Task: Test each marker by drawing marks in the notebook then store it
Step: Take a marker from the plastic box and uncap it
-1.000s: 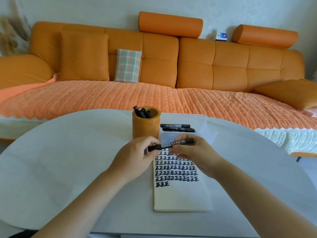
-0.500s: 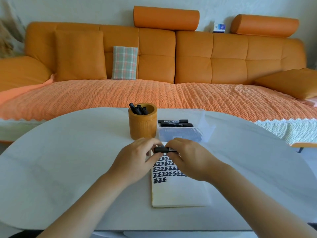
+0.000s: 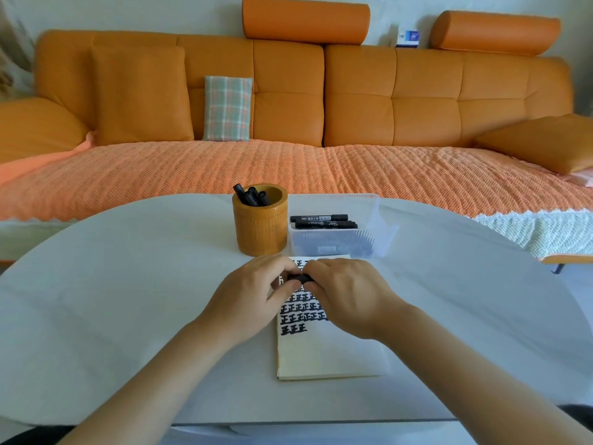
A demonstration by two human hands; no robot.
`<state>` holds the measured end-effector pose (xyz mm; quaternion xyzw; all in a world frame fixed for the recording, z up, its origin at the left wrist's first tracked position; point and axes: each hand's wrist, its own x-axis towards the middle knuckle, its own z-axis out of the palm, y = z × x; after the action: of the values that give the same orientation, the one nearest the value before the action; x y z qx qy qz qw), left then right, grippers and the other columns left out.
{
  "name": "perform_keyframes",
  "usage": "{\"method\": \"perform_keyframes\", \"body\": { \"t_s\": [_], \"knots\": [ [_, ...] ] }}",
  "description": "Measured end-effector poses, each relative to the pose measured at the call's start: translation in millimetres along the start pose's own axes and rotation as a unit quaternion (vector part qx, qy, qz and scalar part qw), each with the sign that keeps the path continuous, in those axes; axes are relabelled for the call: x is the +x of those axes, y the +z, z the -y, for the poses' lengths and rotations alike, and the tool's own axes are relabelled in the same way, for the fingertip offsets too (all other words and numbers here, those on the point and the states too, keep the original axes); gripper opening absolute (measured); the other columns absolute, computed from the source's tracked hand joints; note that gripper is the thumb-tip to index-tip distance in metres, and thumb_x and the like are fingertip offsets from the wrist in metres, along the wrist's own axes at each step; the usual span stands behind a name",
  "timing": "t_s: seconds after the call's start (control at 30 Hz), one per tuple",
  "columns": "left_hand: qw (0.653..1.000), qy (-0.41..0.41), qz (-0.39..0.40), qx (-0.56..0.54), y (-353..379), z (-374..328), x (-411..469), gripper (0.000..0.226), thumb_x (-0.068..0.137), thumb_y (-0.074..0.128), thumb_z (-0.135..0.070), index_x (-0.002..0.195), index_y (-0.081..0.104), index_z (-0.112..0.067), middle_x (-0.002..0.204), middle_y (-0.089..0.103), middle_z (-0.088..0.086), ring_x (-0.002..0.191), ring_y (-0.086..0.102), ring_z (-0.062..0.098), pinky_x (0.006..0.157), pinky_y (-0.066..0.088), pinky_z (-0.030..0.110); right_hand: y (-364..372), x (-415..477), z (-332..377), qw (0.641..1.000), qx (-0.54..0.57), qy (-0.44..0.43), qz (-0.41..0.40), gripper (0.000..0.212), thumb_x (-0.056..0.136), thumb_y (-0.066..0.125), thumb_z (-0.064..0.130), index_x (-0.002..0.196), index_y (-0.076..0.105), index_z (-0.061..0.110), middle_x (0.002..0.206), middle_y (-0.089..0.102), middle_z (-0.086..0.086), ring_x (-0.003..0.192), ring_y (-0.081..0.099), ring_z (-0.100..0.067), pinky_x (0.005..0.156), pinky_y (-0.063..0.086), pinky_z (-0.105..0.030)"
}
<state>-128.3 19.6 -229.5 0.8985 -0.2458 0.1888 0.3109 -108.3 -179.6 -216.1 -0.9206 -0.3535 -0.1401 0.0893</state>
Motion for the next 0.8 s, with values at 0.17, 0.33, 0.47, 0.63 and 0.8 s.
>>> {"method": "perform_keyframes", "body": {
  "t_s": [0.17, 0.33, 0.47, 0.63, 0.8],
  "knots": [
    [1.000, -0.005, 0.010, -0.026, 0.7, 0.7, 0.0, 0.010, 0.094, 0.060, -0.027, 0.104, 0.063, -0.028, 0.088, 0.056, -0.026, 0.085, 0.056, 0.002, 0.066, 0.043, 0.017, 1.0, -1.4, 3.5, 0.999, -0.001, 0.029, 0.020, 0.027, 0.102, 0.032, 0.037, 0.098, 0.053, 0.021, 0.079, 0.064, 0.003, 0.063, 0.051, -0.026, 0.052, 0.036, -0.035],
    [0.999, -0.016, 0.021, -0.046, 2.1, 0.2, 1.6, 0.010, 0.094, 0.060, -0.024, 0.103, 0.064, -0.026, 0.091, 0.060, -0.023, 0.088, 0.057, 0.001, 0.069, 0.042, 0.013, -0.5, -0.8, 6.8, 0.998, 0.008, 0.055, 0.040, 0.025, 0.103, 0.032, 0.040, 0.098, 0.050, 0.024, 0.081, 0.064, 0.002, 0.065, 0.052, -0.027, 0.054, 0.041, -0.036],
    [0.998, -0.017, 0.015, -0.054, 1.3, -0.1, 1.6, 0.010, 0.094, 0.060, -0.023, 0.103, 0.064, -0.025, 0.091, 0.061, -0.022, 0.088, 0.058, 0.000, 0.069, 0.043, 0.013, -1.6, -0.7, 7.0, 0.998, 0.005, 0.055, 0.038, 0.027, 0.103, 0.031, 0.041, 0.099, 0.051, 0.023, 0.080, 0.065, 0.002, 0.066, 0.054, -0.028, 0.055, 0.043, -0.037],
    [0.999, -0.016, -0.003, -0.034, -2.4, -2.1, 2.3, 0.010, 0.092, 0.061, -0.025, 0.102, 0.063, -0.024, 0.088, 0.058, -0.020, 0.082, 0.055, -0.002, 0.064, 0.040, 0.010, -4.4, 1.0, 2.6, 1.000, 0.005, 0.008, 0.019, 0.027, 0.103, 0.033, 0.038, 0.096, 0.050, 0.018, 0.078, 0.063, 0.003, 0.062, 0.052, -0.025, 0.053, 0.038, -0.038],
    [0.997, -0.020, 0.004, -0.075, -0.1, -2.9, 3.6, 0.009, 0.092, 0.063, -0.021, 0.101, 0.066, -0.022, 0.090, 0.064, -0.017, 0.088, 0.060, 0.003, 0.069, 0.046, 0.014, -7.2, 0.1, 2.0, 0.999, 0.014, 0.029, 0.023, 0.026, 0.102, 0.033, 0.045, 0.099, 0.051, 0.027, 0.076, 0.064, 0.004, 0.062, 0.051, -0.025, 0.051, 0.036, -0.035]
  ]
}}
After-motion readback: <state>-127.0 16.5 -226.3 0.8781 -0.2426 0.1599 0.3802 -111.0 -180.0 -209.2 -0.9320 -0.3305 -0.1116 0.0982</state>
